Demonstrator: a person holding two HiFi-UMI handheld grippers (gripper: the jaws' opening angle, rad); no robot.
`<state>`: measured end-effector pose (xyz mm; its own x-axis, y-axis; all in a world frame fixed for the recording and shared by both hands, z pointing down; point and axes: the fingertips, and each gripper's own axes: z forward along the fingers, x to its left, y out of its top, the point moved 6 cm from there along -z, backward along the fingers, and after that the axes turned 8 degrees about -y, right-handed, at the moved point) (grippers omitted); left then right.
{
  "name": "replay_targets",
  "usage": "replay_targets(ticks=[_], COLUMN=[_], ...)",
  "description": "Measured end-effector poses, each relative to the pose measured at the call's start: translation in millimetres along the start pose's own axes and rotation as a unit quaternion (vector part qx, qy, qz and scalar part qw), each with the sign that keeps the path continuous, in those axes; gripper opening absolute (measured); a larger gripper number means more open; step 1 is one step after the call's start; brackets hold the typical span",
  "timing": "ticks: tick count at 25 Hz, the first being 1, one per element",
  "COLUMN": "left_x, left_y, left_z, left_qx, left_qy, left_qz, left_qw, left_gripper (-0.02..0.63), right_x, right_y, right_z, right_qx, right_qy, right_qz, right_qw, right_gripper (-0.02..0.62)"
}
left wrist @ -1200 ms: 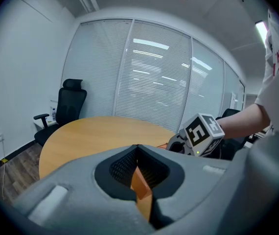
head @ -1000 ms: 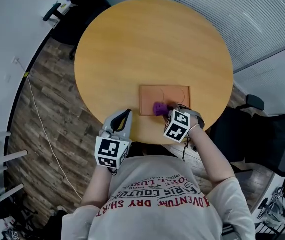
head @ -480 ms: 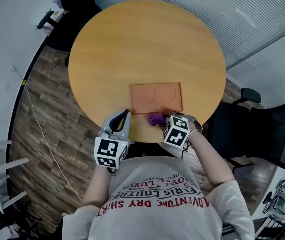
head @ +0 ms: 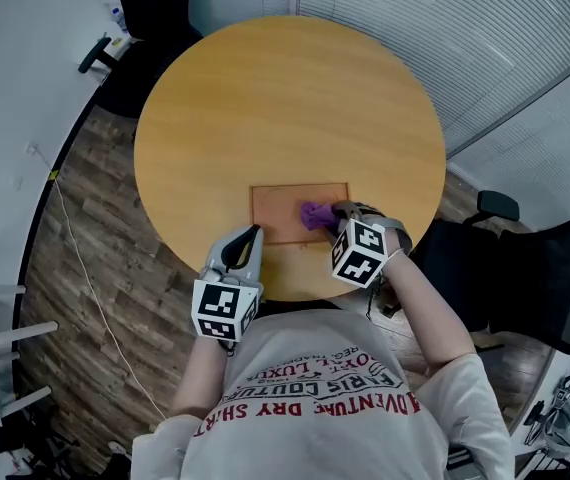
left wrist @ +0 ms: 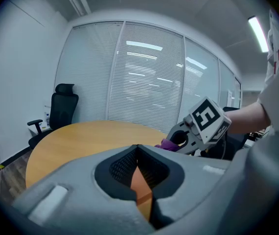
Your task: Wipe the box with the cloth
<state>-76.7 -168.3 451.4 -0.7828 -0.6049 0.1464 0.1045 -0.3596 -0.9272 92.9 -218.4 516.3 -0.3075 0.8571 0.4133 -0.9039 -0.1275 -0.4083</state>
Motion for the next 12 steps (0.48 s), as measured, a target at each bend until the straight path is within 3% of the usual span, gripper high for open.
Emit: replay_targets(ticks=[6,12], left_x=[-2.4,-4.9], left_y=[-0.5,-8.4], left_z=[3.8,8.9], left_qx=[-0.004,0.006], left_qy=[0.035,0.067], left_qz=[-0.006,-0.024], left_qw=[0.9993,0.9975], left_gripper=[0.009,0.009], right_x=[-38.7,-48.6], right_y=[-22.9,-44.5], right_z=[31.3,57.1], right_qx=[0.030,0.032], right_qy=[-0.060,-0.050], right_qz=[-0.050,-0.043], right_qw=[0.997,0.997], right_gripper=[0.075,0.075])
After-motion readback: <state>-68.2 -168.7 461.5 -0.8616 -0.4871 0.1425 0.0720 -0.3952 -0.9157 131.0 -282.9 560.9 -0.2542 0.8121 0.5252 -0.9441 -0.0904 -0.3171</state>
